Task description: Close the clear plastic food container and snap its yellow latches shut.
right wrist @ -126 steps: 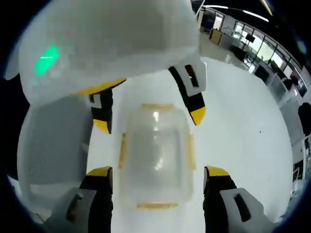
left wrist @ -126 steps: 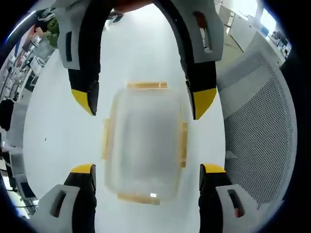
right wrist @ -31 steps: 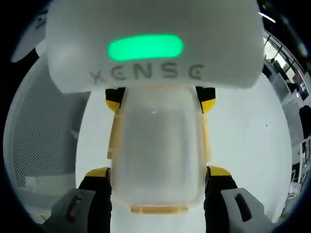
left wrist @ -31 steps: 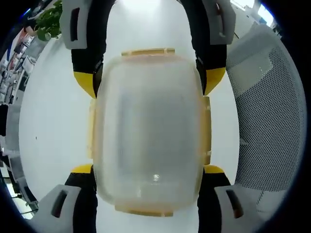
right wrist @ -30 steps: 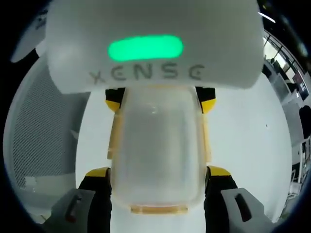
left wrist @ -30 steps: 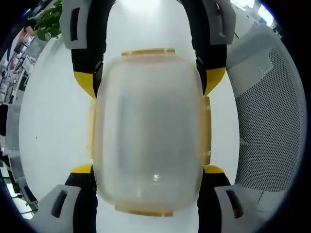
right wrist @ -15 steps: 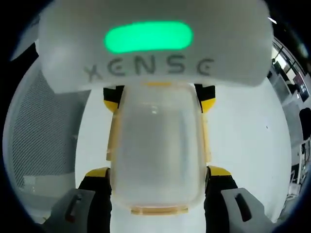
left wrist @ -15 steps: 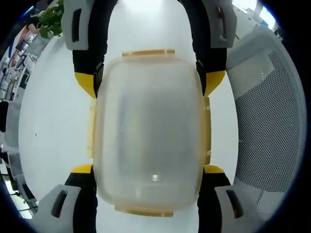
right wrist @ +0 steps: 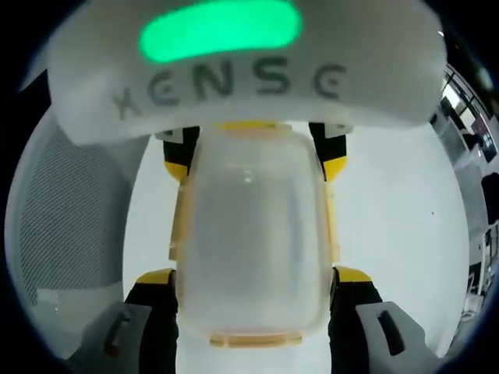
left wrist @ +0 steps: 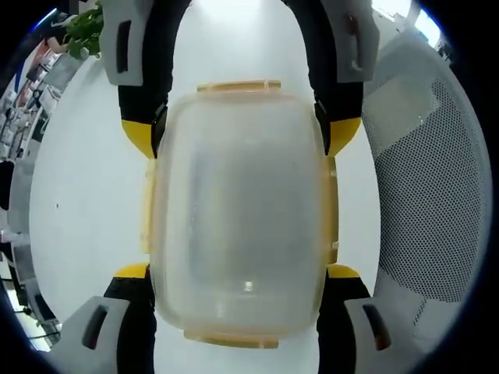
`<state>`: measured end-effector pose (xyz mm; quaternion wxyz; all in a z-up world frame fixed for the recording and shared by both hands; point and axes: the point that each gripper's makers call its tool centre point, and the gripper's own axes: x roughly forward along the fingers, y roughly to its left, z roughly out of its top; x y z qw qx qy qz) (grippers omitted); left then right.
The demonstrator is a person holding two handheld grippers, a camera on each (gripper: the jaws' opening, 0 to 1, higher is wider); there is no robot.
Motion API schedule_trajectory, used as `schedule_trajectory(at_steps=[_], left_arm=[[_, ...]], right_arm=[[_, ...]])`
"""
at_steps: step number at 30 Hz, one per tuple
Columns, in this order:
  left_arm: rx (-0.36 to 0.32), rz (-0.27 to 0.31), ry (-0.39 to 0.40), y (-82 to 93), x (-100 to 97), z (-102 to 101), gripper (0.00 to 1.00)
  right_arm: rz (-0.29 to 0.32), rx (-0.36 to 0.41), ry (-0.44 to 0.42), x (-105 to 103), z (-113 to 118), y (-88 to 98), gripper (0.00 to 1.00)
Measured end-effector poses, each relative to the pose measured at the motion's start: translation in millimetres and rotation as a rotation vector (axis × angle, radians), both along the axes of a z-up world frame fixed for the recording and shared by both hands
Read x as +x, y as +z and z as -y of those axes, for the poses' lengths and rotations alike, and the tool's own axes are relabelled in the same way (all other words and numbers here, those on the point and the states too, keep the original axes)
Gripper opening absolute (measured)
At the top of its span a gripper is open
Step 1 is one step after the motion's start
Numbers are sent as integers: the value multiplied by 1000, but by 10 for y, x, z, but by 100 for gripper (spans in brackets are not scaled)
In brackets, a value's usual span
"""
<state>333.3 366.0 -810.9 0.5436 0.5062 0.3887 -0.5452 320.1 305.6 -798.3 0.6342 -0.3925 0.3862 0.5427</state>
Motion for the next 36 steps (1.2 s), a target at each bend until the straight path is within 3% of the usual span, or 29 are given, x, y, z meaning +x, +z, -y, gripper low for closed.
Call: schedule_trajectory(at_steps=[5,22,36], left_arm=[[-5,-2,9,0,13,-195,86],[-26,-8,23,-4,57,-606,87],[-45,-10,16,6,85,-735,87]], right_arm=[[0,13,-4,23,-226,-11,81],[6,13,-22,65,-651,-19,82],[2,11,-39,108,-813,-34,83]])
